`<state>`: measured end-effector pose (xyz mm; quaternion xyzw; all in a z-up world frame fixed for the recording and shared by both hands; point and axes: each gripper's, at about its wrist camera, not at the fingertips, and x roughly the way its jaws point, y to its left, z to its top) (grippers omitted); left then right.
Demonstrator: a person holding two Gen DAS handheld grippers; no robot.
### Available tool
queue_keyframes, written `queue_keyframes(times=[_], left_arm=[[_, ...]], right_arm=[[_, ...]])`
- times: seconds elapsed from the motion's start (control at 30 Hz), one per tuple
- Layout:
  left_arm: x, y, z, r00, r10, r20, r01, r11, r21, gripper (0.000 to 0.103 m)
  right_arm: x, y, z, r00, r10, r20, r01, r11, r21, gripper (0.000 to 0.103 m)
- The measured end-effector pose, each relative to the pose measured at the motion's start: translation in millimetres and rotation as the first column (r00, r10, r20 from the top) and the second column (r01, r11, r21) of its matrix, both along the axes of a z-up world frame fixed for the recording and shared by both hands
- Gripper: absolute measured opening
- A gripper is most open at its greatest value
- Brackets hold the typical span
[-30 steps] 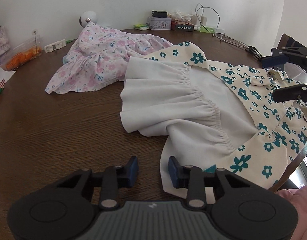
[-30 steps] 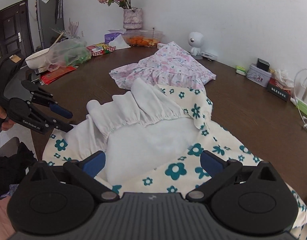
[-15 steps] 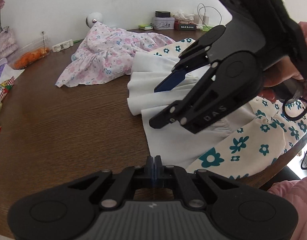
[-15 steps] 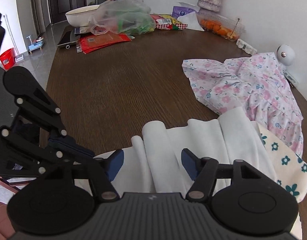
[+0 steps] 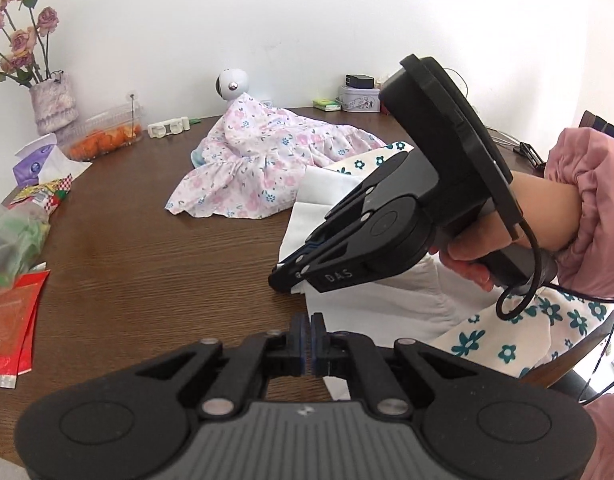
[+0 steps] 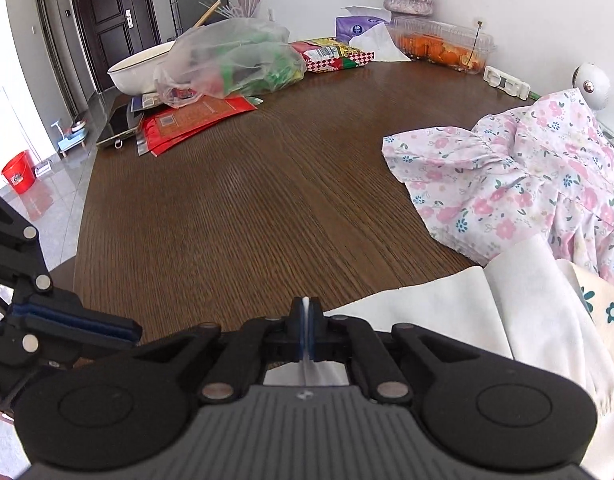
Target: Fold clothes
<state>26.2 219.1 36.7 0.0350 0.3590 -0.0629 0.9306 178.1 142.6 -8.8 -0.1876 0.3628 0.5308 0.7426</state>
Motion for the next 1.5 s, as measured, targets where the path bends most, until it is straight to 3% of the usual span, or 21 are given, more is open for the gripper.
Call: queue_keyframes(times=[0.13, 0.2, 0.23, 0.27, 0.33, 0.4, 0.47, 0.6, 0.67, 0.83, 1.0, 1.03, 1.07, 1.1, 1.37, 1.5], left_arm=[[2.4, 3.0, 4.7, 1.0, 0.016, 0.004, -0.016, 1.0, -0.003, 0.003], [3.3, 4.5, 7.1, 1.0, 0.022, 0.004, -0.022, 1.0, -0.002, 0.006], [3.8, 5.0, 8.1, 1.0, 0.022, 0.003, -0.022, 1.0, -0.001, 0.009], [5.1, 4.6, 9.1, 1.0, 0.012, 0.006, -0.012, 1.0, 0.004, 0.014], [10.6, 1.9, 10.5, 1.0, -0.008, 0.016, 0.008, 1.0, 0.01, 0.032], [21.7, -5.0, 11.6, 0.999, -0.034, 0.031, 0.033, 0.999, 0.016, 0.044], [40.3, -15.4, 11.8, 0.996, -0.075, 0.039, 0.074, 0.997, 0.025, 0.049], [98.9, -48.5, 7.3, 0.987, -0.155, 0.029, 0.153, 0.986, 0.069, 0.049], [130.9, -63.5, 2.3, 0.983, -0.181, 0.006, 0.18, 0.981, 0.075, 0.046], [193.3, -95.4, -22.1, 0.966, -0.246, -0.08, 0.254, 0.962, 0.105, 0.022], [219.0, -103.5, -43.0, 0.961, -0.244, -0.131, 0.26, 0.957, 0.13, 0.017], [221.2, -103.0, -45.9, 0.961, -0.24, -0.135, 0.259, 0.956, 0.138, 0.016], [222.9, -101.0, -48.0, 0.962, -0.237, -0.139, 0.256, 0.956, 0.141, 0.016], [224.3, -98.6, -49.1, 0.962, -0.236, -0.136, 0.254, 0.957, 0.138, 0.015], [235.0, -78.9, -51.0, 0.975, -0.187, -0.122, 0.205, 0.967, 0.152, 0.014], [236.3, -76.3, -49.1, 0.976, -0.179, -0.122, 0.195, 0.972, 0.133, 0.014]], right_arm=[[4.3, 9.4, 6.7, 0.996, 0.029, -0.082, -0.024, 0.998, 0.058, 0.002], [10.5, 6.0, 11.7, 0.992, 0.009, -0.124, 0.002, 0.997, 0.083, 0.009], [14.9, -1.7, 17.2, 0.991, -0.008, -0.136, 0.023, 0.993, 0.113, 0.023], [20.2, -13.2, 24.8, 0.989, -0.024, -0.145, 0.047, 0.987, 0.155, 0.047], [30.7, -40.3, 37.5, 0.989, -0.076, -0.13, 0.102, 0.973, 0.209, 0.069], [41.4, -60.7, 35.8, 0.986, -0.128, -0.109, 0.147, 0.971, 0.188, 0.076], [52.1, -81.2, 34.1, 0.98, -0.179, -0.086, 0.191, 0.967, 0.168, 0.083], [73.5, -122.0, 30.8, 0.96, -0.279, -0.038, 0.281, 0.951, 0.131, 0.083], [84.2, -142.5, 29.1, 0.945, -0.327, -0.012, 0.326, 0.938, 0.115, 0.077], [110.9, -193.6, 24.9, 0.896, -0.441, 0.056, 0.436, 0.897, 0.078, 0.065], [132.4, -166.9, 14.1, 0.924, -0.379, 0.048, 0.379, 0.925, 0.008, 0.052], [136.5, -160.0, 11.8, 0.931, -0.363, 0.044, 0.364, 0.932, -0.007, 0.04], [140.7, -153.1, 9.5, 0.937, -0.347, 0.04, 0.348, 0.937, -0.022, 0.014], [145.5, -148.0, 7.1, 0.94, -0.339, 0.039, 0.34, 0.94, -0.034, 0.004], [184.3, -130.8, 4.7, 0.929, -0.365, 0.052, 0.365, 0.931, 0.012, 0.004], [202.3, -130.9, -3.1, 0.92, -0.391, -0.018, 0.391, 0.92, 0.03, 0.005]])
